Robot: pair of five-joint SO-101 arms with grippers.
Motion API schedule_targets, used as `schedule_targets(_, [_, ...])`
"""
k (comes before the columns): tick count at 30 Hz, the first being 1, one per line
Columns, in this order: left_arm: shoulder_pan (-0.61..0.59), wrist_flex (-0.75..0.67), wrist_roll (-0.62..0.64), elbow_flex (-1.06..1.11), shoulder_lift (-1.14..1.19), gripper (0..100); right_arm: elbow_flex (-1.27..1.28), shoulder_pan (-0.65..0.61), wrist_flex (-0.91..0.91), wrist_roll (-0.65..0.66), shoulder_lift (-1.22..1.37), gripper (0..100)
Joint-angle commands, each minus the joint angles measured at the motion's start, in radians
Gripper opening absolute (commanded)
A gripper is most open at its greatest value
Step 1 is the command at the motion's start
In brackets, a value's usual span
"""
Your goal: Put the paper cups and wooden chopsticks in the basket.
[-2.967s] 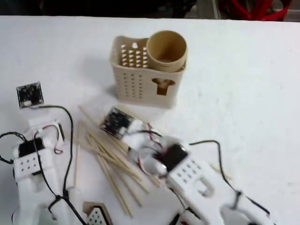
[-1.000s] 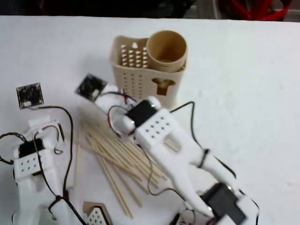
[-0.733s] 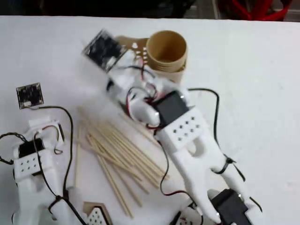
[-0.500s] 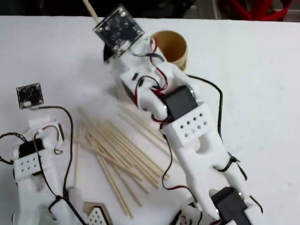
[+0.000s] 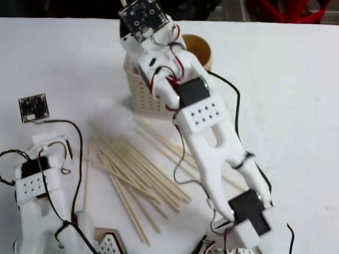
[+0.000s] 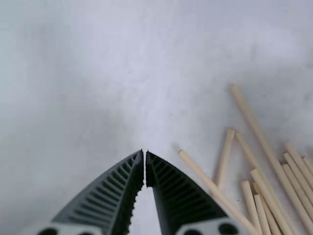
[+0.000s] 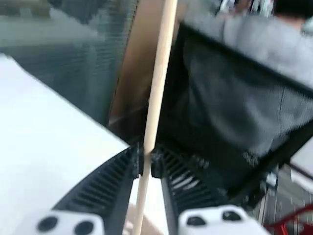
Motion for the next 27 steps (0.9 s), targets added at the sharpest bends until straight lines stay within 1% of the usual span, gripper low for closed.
schedule_targets(1, [-0.008, -0.023, -0.008, -0.005, -0.030, 3, -0.018, 0.021, 0.019, -0.008, 0.012, 2.4])
schedule_targets(3, [-0.008, -0.023, -0.008, -0.005, -0.030, 3, -0.018, 0.021, 0.050, -0.008, 0.015, 2.9])
schedule_targets(6, [-0.008, -0.023, -0.008, -0.005, -0.030, 3, -0.023, 0.016, 0.087, -0.018, 0.012, 8.0])
schedule_targets(8, [-0.008, -0.023, -0.008, -0.005, -0.030, 3, -0.023, 0.021, 0.104, -0.077, -0.001, 10.1])
schedule_targets(10, [-0.008, -0.023, -0.008, -0.005, -0.030, 3, -0.023, 0.022, 0.134, -0.117, -0.028, 10.2])
schedule_targets(13, [-0.008, -0.023, -0.009, -0.005, -0.030, 3, -0.023, 0.015, 0.211, -0.120, -0.091, 10.2])
schedule_targets(15, [-0.008, -0.023, -0.009, -0.005, -0.030, 3, -0.015, 0.013, 0.282, -0.126, -0.140, 10.1])
schedule_targets(19, [-0.008, -0.023, -0.009, -0.005, -0.030, 3, -0.015, 0.012, 0.483, -0.126, -0.220, 10.1])
schedule_targets(23, [-0.008, -0.023, -0.009, -0.005, -0.030, 3, -0.015, 0.012, 0.673, -0.127, -0.257, 10.1])
schedule_targets(27, [-0.008, -0.023, -0.009, -0.005, -0.030, 3, -0.015, 0.001, 0.814, -0.127, -0.269, 10.1])
